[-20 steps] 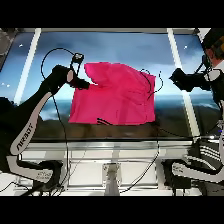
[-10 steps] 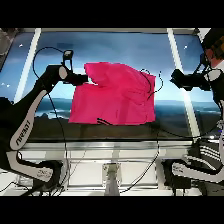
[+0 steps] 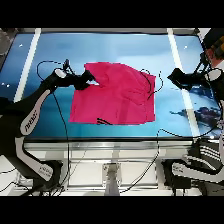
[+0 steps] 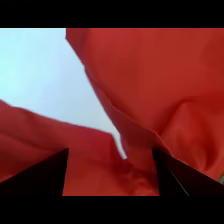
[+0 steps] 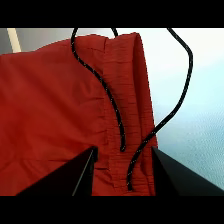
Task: Fold the clothes and pants, and hang the long-sleeved shirts on hangers.
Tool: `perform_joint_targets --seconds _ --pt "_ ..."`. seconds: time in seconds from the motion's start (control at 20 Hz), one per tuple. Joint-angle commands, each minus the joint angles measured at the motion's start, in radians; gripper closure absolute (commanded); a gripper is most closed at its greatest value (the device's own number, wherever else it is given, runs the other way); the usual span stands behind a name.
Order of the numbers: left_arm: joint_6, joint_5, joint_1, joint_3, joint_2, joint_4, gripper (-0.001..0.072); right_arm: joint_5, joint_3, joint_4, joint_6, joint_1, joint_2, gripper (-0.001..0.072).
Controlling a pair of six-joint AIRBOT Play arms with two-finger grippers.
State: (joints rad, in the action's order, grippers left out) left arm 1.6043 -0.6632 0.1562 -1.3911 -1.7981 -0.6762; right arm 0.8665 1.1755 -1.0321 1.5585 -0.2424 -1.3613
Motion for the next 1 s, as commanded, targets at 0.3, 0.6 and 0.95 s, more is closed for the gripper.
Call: perform_joint_targets --seconds 0.3,0.6,0.95 --pt "-0.061 0.08 -0.013 0.0 -0.024 0.267 0.0153 0.0 0.0 0.001 -0.001 0.0 0.0 0.0325" --pt "-0.06 0.077 0.023 0.0 -0.077 0.365 0.0403 -0.014 0.0 0.0 -0.001 0.0 0.0 0.0325" --pt "-0.158 0.057 -0.02 0.0 -0.041 0.363 0.0706 -0.012 0.0 -0.037 -0.001 0.0 0.0 0.0353"
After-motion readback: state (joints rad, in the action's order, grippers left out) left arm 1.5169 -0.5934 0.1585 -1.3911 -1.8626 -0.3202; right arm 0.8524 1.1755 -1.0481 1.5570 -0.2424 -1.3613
